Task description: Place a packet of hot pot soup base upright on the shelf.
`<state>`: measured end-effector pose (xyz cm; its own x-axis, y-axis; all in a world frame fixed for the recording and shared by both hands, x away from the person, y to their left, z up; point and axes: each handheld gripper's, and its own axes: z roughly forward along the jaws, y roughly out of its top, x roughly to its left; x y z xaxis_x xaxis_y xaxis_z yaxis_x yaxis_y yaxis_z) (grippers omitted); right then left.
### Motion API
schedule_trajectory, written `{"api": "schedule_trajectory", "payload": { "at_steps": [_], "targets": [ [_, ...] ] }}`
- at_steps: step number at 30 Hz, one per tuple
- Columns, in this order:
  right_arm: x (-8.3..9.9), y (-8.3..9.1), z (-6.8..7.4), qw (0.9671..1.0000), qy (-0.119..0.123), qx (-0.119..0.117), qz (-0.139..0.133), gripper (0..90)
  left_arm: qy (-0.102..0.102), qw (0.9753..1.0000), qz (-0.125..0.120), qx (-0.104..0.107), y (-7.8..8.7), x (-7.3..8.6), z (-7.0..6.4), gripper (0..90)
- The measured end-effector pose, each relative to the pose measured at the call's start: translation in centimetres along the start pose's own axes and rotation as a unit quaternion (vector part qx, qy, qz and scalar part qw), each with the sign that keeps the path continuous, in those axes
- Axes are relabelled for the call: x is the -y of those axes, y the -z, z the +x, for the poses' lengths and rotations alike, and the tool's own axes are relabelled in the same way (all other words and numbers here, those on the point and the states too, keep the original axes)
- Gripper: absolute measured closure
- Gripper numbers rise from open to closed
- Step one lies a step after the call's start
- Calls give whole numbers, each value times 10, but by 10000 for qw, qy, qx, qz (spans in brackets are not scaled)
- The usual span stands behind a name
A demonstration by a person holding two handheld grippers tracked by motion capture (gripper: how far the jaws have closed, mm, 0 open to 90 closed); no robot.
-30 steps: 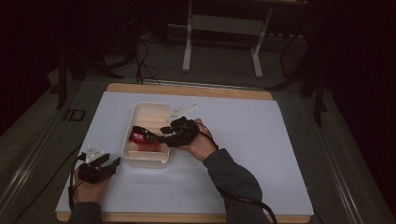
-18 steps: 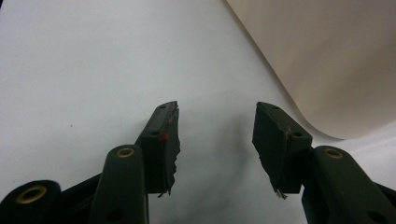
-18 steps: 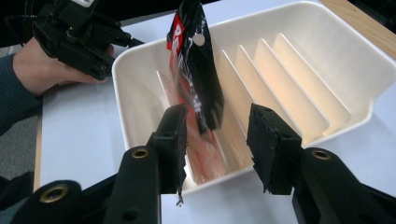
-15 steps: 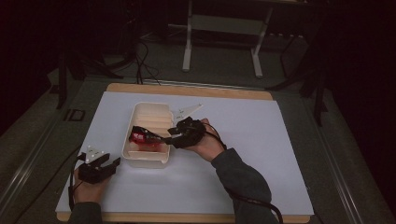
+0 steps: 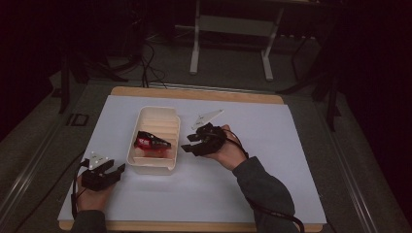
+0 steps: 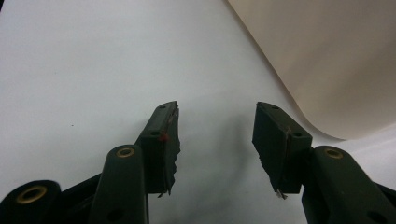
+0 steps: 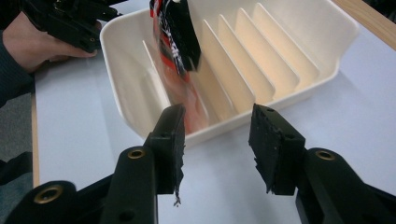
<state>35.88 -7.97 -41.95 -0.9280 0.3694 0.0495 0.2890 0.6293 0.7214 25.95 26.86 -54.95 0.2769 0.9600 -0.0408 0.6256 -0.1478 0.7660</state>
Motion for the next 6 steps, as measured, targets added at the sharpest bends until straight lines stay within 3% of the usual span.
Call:
{"api": "schedule_trajectory", "payload": {
  "at_steps": [6],
  "targets": [
    [19,18,-4,9999,-162,37,-27,539,3,10000,9,-23,0,0,0,511]
  ]
}}
